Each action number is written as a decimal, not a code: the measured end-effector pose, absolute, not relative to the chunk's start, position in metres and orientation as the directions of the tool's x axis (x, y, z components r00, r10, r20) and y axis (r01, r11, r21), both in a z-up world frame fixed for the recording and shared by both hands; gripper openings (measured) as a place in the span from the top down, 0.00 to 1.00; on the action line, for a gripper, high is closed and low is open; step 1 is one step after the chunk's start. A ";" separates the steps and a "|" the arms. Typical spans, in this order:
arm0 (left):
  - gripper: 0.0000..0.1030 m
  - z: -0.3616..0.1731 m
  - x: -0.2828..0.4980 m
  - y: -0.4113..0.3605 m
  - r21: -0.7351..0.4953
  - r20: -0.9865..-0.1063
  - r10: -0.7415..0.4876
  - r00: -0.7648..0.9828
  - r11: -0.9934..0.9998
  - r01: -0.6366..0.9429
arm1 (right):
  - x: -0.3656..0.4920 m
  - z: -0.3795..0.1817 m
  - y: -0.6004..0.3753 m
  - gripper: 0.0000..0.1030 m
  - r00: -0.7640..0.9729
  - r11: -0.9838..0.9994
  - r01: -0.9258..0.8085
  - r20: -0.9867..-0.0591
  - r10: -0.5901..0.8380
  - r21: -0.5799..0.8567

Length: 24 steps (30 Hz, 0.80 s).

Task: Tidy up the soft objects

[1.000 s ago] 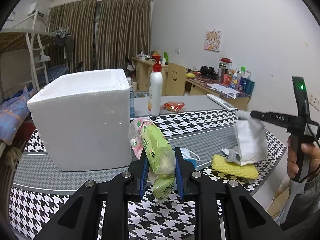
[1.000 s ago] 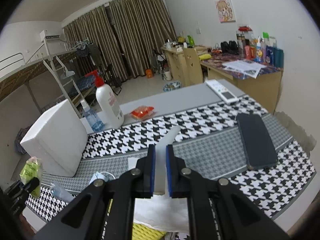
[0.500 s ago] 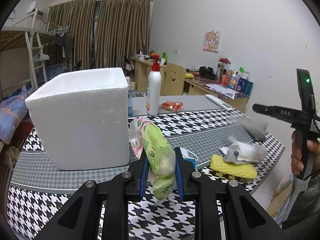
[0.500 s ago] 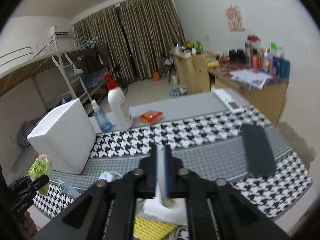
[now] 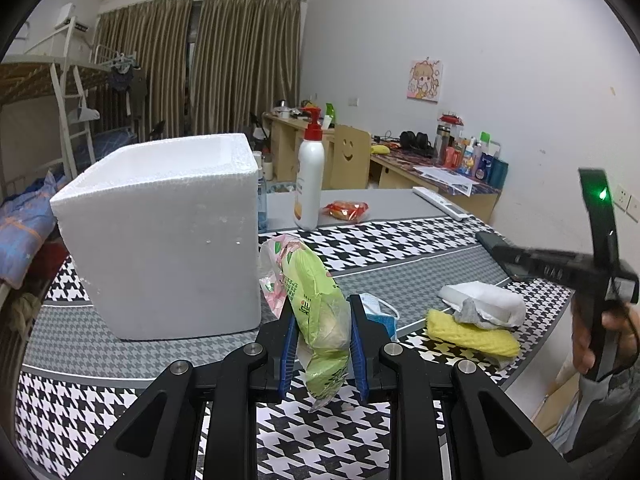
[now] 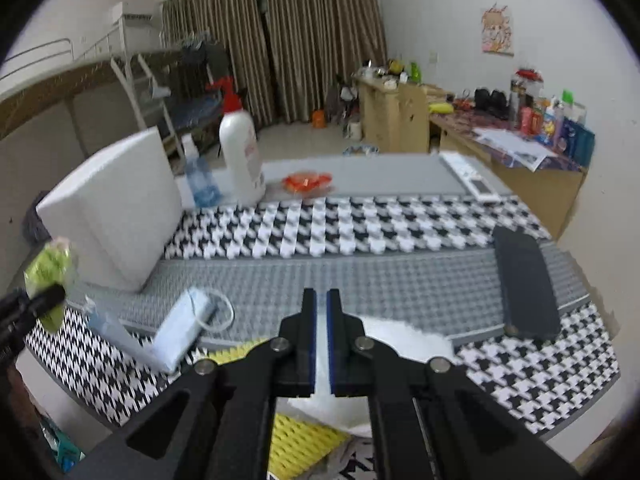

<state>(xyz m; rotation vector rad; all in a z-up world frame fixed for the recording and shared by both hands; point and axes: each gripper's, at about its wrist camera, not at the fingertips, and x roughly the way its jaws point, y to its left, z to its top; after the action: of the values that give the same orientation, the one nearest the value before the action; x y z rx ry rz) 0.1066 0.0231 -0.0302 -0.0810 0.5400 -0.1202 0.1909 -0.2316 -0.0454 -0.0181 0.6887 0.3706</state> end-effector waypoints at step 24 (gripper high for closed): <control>0.76 -0.008 0.100 0.032 -0.079 -0.453 -0.109 0.885 0.994 0.082 | 0.202 -0.099 -0.228 0.64 0.624 0.938 -0.345 -0.741 0.249 0.024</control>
<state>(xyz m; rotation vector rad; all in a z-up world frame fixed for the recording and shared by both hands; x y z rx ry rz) 0.0999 0.0322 -0.0082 -0.0582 0.4748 -0.0990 0.2021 -0.2280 -0.0988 -0.1249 0.8302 0.3419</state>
